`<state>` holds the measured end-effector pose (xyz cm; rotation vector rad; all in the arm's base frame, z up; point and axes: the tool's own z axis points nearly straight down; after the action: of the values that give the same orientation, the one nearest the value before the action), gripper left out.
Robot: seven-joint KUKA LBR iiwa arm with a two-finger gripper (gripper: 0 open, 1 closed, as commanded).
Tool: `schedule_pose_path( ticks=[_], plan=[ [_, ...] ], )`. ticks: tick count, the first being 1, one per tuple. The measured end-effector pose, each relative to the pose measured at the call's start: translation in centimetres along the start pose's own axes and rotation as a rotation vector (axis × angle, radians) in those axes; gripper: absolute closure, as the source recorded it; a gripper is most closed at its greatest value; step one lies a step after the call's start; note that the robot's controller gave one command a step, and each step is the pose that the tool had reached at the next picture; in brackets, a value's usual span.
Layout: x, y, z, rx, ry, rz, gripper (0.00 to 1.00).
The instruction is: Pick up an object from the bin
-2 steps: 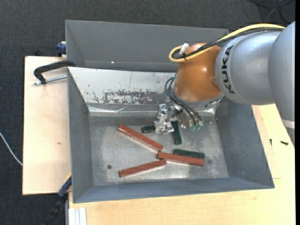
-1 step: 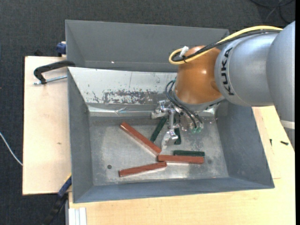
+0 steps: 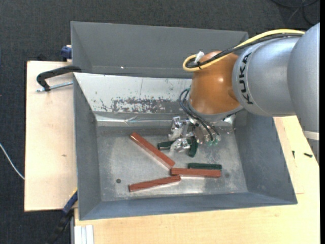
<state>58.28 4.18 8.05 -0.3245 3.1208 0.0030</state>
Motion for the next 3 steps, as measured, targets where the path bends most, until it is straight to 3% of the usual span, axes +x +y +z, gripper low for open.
schedule_pose_path(
  ticks=[1,2,3],
  plan=[
    [0.0,0.0,0.0,0.000,0.000,0.000,1.00],
    [0.2,-0.9,-11.4,0.001,-0.002,-0.056,1.00],
    [0.2,-0.9,-11.4,0.001,-0.002,-0.056,1.00]
  ],
)
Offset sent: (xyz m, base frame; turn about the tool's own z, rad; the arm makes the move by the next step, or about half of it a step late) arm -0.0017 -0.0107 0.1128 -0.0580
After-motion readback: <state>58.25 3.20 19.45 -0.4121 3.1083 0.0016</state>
